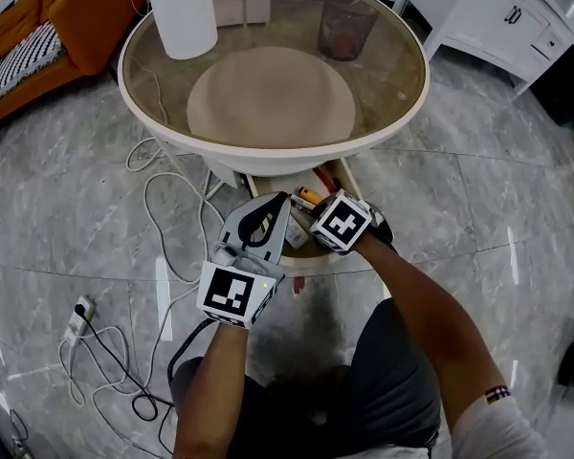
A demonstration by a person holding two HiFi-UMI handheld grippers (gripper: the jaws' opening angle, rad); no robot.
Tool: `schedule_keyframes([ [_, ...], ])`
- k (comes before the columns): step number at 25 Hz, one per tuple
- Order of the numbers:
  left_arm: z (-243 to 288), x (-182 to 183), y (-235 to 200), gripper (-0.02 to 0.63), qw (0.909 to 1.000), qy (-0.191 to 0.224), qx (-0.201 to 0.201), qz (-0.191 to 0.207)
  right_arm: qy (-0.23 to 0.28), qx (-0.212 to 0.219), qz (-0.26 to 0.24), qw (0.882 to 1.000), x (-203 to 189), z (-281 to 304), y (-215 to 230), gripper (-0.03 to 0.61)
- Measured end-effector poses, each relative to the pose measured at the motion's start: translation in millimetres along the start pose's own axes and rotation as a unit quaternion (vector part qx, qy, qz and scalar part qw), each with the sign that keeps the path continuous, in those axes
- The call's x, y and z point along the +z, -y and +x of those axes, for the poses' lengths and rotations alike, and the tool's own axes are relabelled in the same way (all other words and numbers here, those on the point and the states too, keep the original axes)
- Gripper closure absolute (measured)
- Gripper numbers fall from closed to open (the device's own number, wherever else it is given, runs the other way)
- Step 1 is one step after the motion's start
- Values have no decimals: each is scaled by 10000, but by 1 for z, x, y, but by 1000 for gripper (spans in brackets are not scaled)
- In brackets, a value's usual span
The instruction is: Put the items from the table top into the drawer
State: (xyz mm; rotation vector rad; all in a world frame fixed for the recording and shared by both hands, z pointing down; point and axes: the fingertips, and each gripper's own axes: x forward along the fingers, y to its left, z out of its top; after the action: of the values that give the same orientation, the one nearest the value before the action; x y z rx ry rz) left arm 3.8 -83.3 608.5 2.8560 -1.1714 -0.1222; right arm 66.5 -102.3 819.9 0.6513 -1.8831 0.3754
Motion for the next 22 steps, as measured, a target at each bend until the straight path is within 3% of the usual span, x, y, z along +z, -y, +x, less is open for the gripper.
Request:
schedule_keyframes([
  [12, 4, -8, 4, 614, 9999, -32, -56, -126, -722, 145, 457, 9962, -24, 29, 1, 525],
  [22, 4, -16, 1, 614, 9997, -151, -49, -164, -293, 187, 595, 9976, -18, 16, 6, 499],
])
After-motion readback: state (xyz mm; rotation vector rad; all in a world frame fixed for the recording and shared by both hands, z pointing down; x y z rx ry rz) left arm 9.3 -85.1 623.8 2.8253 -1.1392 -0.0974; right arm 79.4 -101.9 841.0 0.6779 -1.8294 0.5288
